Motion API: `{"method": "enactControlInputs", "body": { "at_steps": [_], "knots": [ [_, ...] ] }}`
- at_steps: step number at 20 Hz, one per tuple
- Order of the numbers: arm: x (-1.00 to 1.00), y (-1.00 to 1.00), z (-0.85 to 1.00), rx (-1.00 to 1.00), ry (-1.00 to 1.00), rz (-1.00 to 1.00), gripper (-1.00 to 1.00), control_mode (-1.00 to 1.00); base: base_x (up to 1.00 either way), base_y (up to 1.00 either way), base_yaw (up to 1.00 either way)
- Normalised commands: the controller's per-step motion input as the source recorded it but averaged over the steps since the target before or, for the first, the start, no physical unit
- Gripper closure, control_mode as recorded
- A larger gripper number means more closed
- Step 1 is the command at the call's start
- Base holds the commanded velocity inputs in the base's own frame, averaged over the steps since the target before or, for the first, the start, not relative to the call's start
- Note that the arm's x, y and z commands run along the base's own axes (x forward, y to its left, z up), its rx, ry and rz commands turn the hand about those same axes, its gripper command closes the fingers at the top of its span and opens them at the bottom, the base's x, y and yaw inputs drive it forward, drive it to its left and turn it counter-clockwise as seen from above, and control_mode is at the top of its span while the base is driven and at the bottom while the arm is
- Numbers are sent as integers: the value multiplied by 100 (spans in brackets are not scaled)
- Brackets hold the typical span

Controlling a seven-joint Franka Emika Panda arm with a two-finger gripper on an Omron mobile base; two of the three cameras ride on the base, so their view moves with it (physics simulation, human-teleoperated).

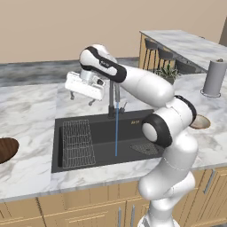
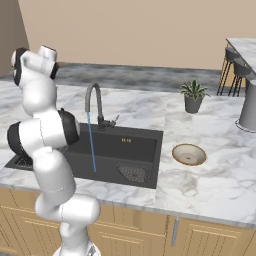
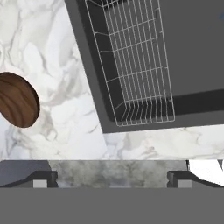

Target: Rinse each bowl for a few seconds and place them down in the sink or on the counter.

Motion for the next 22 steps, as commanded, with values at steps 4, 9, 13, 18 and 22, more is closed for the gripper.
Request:
{"method": "enactControlInputs", "body": {
  "at_steps": [4, 9, 13, 18, 22],
  "knots": [
    [-5, 54, -15, -2, 9, 5, -100, -100, 0, 0, 0],
    [-7, 57, -14, -3, 5, 4, -100, -100, 0, 0, 0],
    [-1, 62, -17, -4, 0, 3, -100, -100, 0, 0, 0],
    [0, 71, -18, -7, -1, 3, -100, -100, 0, 0, 0],
    [-1, 51, -18, -6, -7, 3, -100, -100, 0, 0, 0]
  ]
}}
